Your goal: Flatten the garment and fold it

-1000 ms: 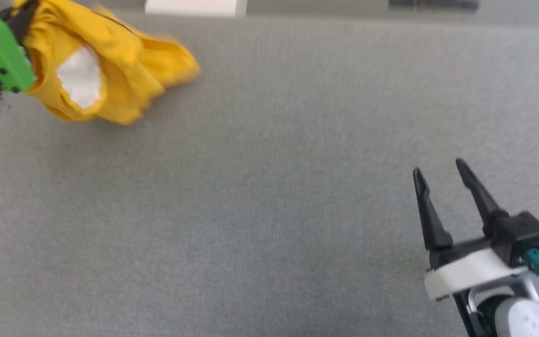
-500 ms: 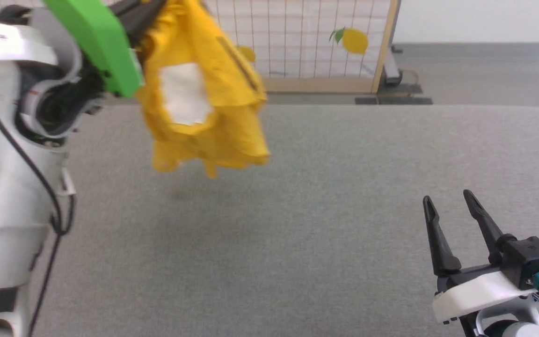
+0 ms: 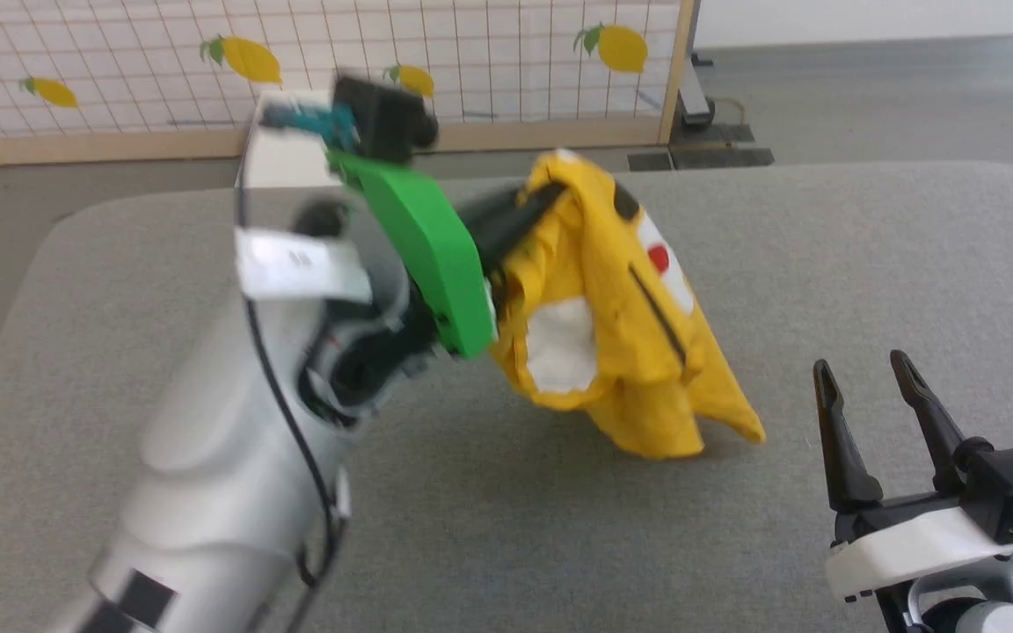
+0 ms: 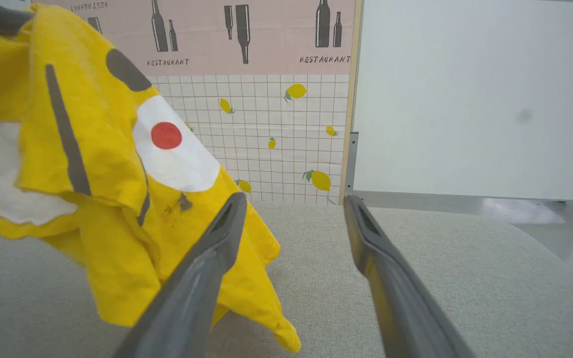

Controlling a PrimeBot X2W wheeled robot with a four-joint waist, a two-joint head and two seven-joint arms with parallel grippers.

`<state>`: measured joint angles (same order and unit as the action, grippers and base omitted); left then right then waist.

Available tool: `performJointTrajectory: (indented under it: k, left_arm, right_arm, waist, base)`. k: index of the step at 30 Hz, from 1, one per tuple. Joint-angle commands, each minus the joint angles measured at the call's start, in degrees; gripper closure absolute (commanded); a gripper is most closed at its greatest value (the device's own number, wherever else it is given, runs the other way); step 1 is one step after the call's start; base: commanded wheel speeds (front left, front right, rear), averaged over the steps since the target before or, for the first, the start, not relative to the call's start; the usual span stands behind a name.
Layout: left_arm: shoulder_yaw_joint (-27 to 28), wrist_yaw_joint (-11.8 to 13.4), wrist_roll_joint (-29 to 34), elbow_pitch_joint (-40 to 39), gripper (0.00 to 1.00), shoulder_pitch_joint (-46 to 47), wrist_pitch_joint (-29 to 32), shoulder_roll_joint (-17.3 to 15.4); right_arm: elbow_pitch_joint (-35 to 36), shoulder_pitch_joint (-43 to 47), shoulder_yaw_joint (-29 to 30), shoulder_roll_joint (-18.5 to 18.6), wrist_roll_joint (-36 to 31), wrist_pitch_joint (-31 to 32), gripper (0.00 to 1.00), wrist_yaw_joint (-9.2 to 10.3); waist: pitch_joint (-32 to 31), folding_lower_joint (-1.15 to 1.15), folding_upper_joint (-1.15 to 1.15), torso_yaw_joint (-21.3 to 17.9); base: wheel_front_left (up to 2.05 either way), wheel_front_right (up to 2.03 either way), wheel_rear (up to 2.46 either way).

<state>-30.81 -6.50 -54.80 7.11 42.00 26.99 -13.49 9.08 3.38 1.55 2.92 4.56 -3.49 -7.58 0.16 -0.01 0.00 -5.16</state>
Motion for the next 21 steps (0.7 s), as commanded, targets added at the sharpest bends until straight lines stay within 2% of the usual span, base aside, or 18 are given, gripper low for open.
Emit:
performJointTrajectory:
  k: [1,6,13,14,15,16,17,21]
  left_arm:
    - [-0.4,0.0,0.1,1.6,1.00,-2.1,-1.9,1.6]
    - [-3.7,-0.3,3.2,11.0,1.00,-6.6,-9.4,5.5]
    - [-8.2,0.2,9.2,24.8,1.00,-8.1,-14.8,6.5]
    - [-8.6,0.1,9.6,26.4,0.80,-8.0,-15.2,6.7]
    - [-8.7,0.1,9.8,27.5,0.56,-7.8,-15.7,7.0]
    - [-8.6,0.1,9.7,28.7,0.08,-7.5,-16.4,7.3]
    - [-8.7,0.0,9.6,29.6,0.00,-7.2,-17.1,7.7]
    - [-8.6,-0.3,9.2,30.9,0.00,-5.8,-19.7,8.5]
  right_arm:
    - [-0.2,-1.0,-0.1,0.0,0.4,-0.5,0.00,0.09]
    - [-0.7,-2.4,-0.8,0.0,0.8,-1.1,0.00,0.09]
    - [-1.6,-4.2,-1.1,0.0,1.4,-1.9,0.00,0.09]
    - [-1.8,-4.4,-0.9,0.0,1.4,-2.0,0.00,0.09]
    - [-2.0,-4.6,-0.8,0.0,1.4,-2.1,0.00,0.09]
    - [-2.2,-4.7,-0.5,0.0,1.4,-2.3,0.00,0.09]
    - [-2.4,-4.8,-0.3,0.0,1.4,-2.4,0.00,0.09]
    - [-3.0,-4.6,0.6,0.0,1.3,-2.5,0.00,0.09]
  waist:
    - [1.5,0.01,0.00,-0.6]
    - [3.7,0.01,0.00,-1.7]
    - [6.8,0.01,0.00,-3.0]
    - [7.2,0.01,0.00,-2.9]
    - [7.4,0.01,0.00,-2.9]
    - [7.6,0.01,0.00,-2.7]
    - [7.6,0.01,0.00,-2.5]
    - [6.8,0.01,0.00,-1.2]
  base:
    - [0.00,0.00,0.00]
    - [0.00,0.00,0.00]
    - [0.00,0.00,0.00]
    - [0.00,0.00,0.00]
    - [0.00,0.00,0.00]
    - [0.00,0.00,0.00]
    - [0.00,0.00,0.00]
    - [0.00,0.00,0.00]
